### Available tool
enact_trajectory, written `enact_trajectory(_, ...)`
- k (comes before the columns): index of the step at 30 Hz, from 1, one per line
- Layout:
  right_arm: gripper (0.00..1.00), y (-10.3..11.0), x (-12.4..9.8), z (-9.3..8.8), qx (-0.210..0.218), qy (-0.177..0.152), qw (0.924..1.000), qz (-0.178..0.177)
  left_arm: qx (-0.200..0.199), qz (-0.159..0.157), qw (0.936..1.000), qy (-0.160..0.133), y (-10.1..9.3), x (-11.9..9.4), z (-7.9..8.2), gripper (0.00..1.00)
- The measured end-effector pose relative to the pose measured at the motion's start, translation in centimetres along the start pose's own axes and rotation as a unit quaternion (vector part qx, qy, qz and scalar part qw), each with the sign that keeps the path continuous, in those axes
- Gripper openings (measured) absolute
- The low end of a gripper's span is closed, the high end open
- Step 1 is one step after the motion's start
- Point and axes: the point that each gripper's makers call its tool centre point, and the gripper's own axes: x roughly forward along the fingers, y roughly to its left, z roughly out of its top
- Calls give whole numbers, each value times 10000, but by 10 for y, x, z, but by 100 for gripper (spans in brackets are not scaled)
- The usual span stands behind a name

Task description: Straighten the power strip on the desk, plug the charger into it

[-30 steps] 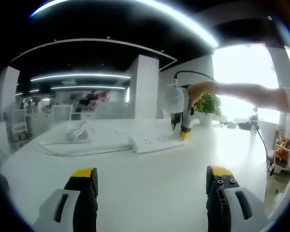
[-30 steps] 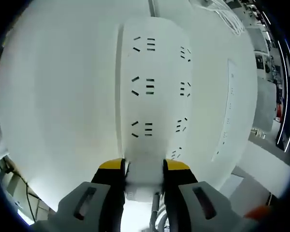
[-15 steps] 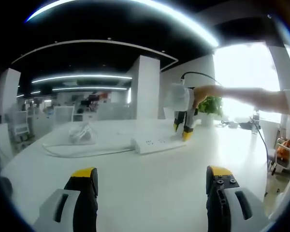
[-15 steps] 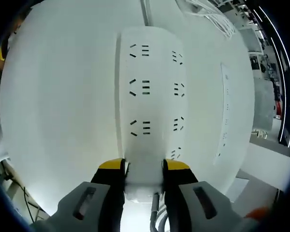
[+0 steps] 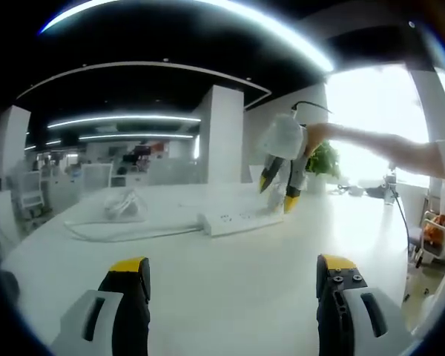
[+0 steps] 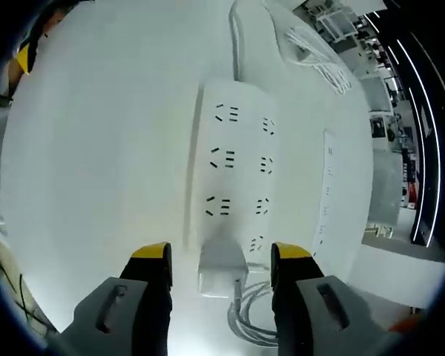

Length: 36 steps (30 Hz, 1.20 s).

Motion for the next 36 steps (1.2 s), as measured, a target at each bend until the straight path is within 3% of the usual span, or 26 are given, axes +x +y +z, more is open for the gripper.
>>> enact_trajectory(6, 46, 2, 5, -13, -138, 383, 9991, -95, -23, 4, 10000, -28, 0, -2, 0, 96)
enact_trajectory(8, 39, -1, 8, -18, -289, 527, 9980, -169, -15, -12, 10000, -35, -1, -3, 0, 96)
enact_trajectory(9, 30, -5, 7, -20, -461, 569, 9969, -305, -14, -14, 10000, -34, -1, -3, -1, 96)
enact_trajectory(10, 28, -1, 8, -20, -387, 533, 9976, -213, -11, -12, 10000, -32, -1, -4, -1, 96)
enact_trajectory(16, 26, 2, 9, -16, -202, 419, 9988, -130, -63, 48, 10000, 7, 5, -2, -5, 96)
enact_trajectory(31, 23, -8, 14, -17, 518, 714, 9961, 29, -61, -24, 9999, 127, -2, 11, -12, 96)
enact_trajectory(36, 22, -9, 15, -18, 692, 414, 9964, 246, -67, -66, 9999, 125, -5, 15, -11, 96)
